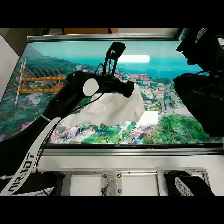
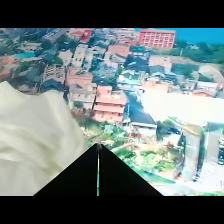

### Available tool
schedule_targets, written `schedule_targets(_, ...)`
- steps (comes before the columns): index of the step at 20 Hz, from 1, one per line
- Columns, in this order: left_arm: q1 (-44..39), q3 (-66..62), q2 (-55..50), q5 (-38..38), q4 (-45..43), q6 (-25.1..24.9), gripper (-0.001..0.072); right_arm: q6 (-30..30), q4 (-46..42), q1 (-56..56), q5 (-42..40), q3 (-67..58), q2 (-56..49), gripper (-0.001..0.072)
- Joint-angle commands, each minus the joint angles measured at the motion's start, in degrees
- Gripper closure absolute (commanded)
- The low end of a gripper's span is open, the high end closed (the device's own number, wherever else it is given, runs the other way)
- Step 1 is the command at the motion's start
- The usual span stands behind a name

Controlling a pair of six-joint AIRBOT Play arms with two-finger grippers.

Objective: Fold the clothes and pants, and hang the long-sleeved shirts on hangers.

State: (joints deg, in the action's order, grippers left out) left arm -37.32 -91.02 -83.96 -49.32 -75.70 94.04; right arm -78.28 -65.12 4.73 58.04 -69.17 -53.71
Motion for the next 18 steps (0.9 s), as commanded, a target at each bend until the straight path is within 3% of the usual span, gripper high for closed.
schedule_targets(1, 8.3, -4.1, -2.6, -10.5, 0.2, 1.7, 0.0073, -1.5, -2.0, 1.8, 1.9, 0.0, 0.4, 0.0692)
schedule_targets(3, 16.3, -0.1, -1.6, -17.2, 0.3, -1.7, 0.0073, -1.5, -2.0, 1.8, 3.4, 0.0, 0.3, 0.0692)
schedule_targets(6, 25.9, 11.0, -1.0, -22.9, 1.0, -10.8, 0.0073, -1.5, -1.9, 1.7, 3.9, 0.2, 0.0, 0.0692)
schedule_targets(11, 34.2, 27.0, -4.0, -19.7, 12.9, -22.9, 0.0072, -1.5, -1.7, 1.6, 3.9, 2.7, -1.4, 0.0692)
schedule_targets(17, 32.2, 31.1, -6.5, -15.6, 14.2, -26.2, 0.0075, -1.5, -1.7, 1.6, 3.7, 8.9, -3.8, 0.0692)
schedule_targets(18, 31.7, 31.1, -6.5, -14.7, 14.2, -26.1, 0.0154, -1.5, -1.7, 1.6, 3.7, 10.2, -4.7, 0.0692)
